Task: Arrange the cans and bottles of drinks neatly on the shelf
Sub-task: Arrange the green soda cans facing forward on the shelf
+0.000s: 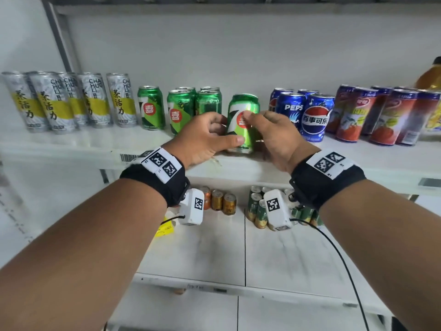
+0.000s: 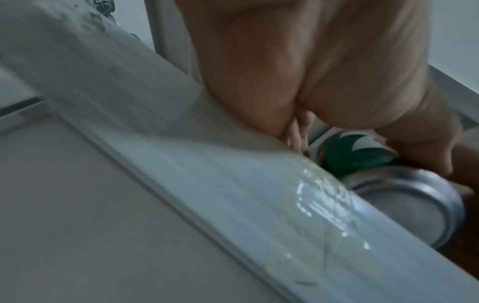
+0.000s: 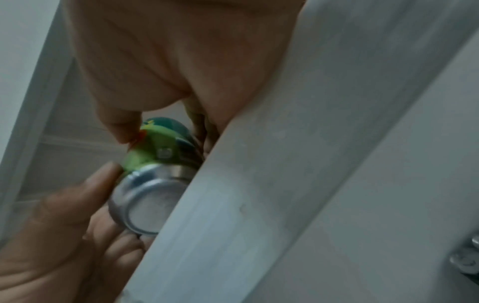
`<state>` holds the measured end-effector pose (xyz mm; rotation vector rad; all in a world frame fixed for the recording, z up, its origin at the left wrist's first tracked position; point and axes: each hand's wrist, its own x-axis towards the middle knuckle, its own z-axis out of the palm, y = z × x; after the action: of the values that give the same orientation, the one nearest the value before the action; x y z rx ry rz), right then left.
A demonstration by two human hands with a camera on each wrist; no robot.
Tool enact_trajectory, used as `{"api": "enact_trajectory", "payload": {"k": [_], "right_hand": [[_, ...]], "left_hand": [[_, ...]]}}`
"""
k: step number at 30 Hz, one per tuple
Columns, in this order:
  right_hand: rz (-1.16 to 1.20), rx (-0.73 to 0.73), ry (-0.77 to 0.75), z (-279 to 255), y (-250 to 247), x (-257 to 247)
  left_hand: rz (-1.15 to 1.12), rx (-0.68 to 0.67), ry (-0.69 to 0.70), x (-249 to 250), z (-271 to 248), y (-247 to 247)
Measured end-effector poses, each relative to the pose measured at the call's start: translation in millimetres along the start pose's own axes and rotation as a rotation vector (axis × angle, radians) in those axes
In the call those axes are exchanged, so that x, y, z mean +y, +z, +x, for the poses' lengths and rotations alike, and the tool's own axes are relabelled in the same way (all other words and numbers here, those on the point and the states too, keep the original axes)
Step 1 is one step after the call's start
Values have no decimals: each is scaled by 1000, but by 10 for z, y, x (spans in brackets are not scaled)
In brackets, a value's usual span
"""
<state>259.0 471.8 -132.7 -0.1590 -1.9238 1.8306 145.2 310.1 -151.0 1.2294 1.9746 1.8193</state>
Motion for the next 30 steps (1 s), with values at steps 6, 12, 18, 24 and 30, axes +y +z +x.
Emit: {"api": "enact_trajectory", "payload": {"k": [6,12,18,24,30], "right_hand": [[3,-15,38,21,-22,-4],[-44,-44,26,49,-5,28],[-10,-64,43,106,6,47],[125,-100,-44,68,-72,64],[77,-123,-202,40,-87,87]], "left_hand": [[17,-22,-38,30,-1,0],[28,-97,-27,46,-25,-4],[-19,-84,3,11,3,-38],[118,-48,69,-33,17,-11],[254,5,94,-19,36,26]]}}
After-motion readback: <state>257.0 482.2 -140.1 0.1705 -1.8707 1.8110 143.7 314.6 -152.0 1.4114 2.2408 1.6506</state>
